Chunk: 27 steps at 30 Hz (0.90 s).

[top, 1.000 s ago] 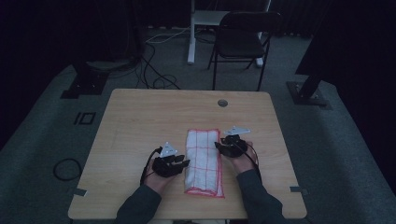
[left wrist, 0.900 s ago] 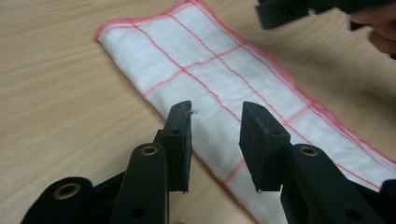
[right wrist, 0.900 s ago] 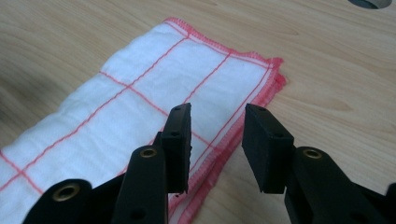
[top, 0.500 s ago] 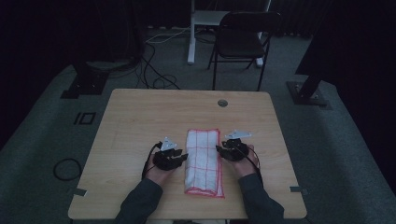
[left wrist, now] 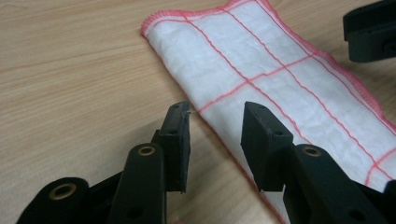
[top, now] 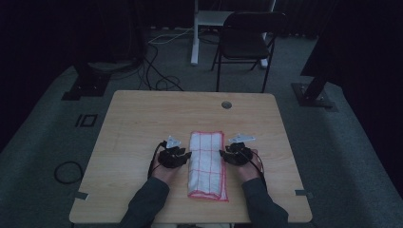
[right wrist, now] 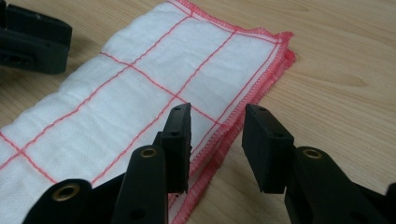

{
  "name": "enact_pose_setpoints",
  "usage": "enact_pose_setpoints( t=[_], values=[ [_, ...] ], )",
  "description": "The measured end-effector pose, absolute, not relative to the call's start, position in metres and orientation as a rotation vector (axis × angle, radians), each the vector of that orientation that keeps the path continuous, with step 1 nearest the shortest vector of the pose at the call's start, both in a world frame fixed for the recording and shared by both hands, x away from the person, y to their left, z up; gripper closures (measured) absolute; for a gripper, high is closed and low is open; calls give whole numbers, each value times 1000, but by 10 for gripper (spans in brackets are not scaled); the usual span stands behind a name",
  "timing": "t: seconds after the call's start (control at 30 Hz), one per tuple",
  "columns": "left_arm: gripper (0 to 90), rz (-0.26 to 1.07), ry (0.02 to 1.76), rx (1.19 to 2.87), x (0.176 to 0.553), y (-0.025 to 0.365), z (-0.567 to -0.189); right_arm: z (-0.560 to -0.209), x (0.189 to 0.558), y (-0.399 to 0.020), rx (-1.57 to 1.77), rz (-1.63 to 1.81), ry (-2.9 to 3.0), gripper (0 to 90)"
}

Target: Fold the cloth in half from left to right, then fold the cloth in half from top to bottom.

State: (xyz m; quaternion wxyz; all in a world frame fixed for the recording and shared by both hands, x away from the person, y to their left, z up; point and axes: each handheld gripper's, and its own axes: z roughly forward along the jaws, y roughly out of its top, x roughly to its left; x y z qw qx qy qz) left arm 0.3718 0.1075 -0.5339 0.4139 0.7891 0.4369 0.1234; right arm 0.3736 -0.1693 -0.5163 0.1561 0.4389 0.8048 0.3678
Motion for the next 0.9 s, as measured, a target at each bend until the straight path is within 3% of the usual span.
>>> enact_pose_setpoints(
  t=[0.9],
  values=[
    [604, 280, 1229, 1955, 412, 90, -540, -526, 421, -159, 1378, 1018, 2231, 644]
  ],
)
